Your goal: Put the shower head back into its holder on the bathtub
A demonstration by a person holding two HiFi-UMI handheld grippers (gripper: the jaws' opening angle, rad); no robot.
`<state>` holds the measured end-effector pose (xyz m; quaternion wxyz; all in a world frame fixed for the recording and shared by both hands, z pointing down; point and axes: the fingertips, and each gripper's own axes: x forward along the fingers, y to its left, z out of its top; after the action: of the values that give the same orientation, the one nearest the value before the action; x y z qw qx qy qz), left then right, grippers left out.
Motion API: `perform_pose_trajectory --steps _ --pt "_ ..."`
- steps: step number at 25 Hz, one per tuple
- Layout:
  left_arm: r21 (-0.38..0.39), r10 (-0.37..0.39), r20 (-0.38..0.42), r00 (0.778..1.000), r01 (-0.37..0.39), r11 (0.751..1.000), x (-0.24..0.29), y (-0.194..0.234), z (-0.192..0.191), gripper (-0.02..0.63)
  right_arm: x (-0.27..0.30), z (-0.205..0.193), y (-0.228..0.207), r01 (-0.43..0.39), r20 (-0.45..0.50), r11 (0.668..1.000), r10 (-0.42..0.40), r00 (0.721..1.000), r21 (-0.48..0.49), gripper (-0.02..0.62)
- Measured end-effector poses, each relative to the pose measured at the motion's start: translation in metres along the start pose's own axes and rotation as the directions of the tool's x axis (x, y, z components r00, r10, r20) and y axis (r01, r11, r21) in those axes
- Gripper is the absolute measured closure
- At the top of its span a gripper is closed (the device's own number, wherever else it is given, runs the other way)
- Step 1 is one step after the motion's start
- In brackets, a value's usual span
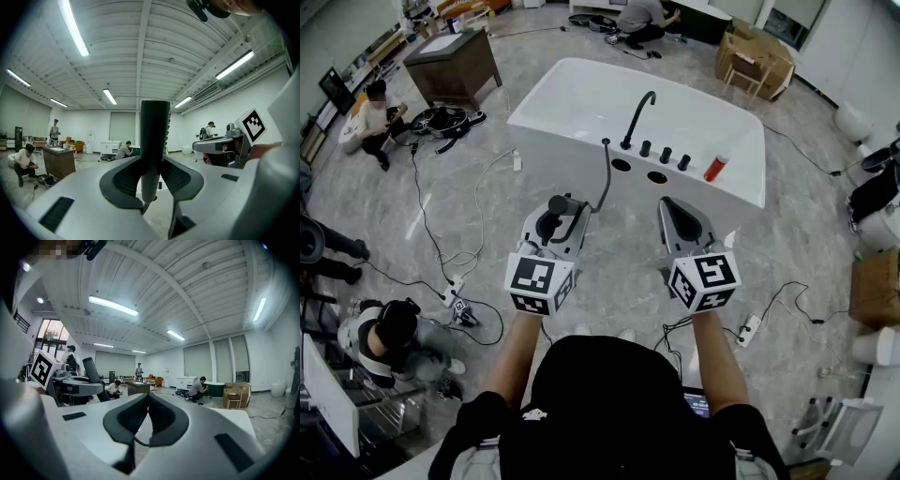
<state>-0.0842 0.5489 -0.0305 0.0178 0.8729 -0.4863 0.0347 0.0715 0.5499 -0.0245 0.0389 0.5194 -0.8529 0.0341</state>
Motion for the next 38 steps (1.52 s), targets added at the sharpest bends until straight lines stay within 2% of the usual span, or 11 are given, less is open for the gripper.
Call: perform_pose_trajectory --steps 13,29,38 --pt "-0.005 0.014 -0.013 1.000 -0.014 1.000 0.001 -0.008 0.001 0.462 -0.006 0.001 -0.005 -0.016 0.010 0.999 0.016 1.000 0.033 0.572" --pt "-0.015 0.081 -0.025 0.996 -0.081 0.997 -0.005 -0.062 -0.022 0.462 -0.046 -0.028 -0.032 -0.082 0.002 0.996 0.082 0.997 0.036 0.572" --pt "-0.005 0.100 -0.036 0.994 -0.100 0.995 0.001 -0.070 -0.022 0.462 -0.044 -0.036 -0.041 -0.111 -0.004 0.992 0.111 0.994 0.056 0.572"
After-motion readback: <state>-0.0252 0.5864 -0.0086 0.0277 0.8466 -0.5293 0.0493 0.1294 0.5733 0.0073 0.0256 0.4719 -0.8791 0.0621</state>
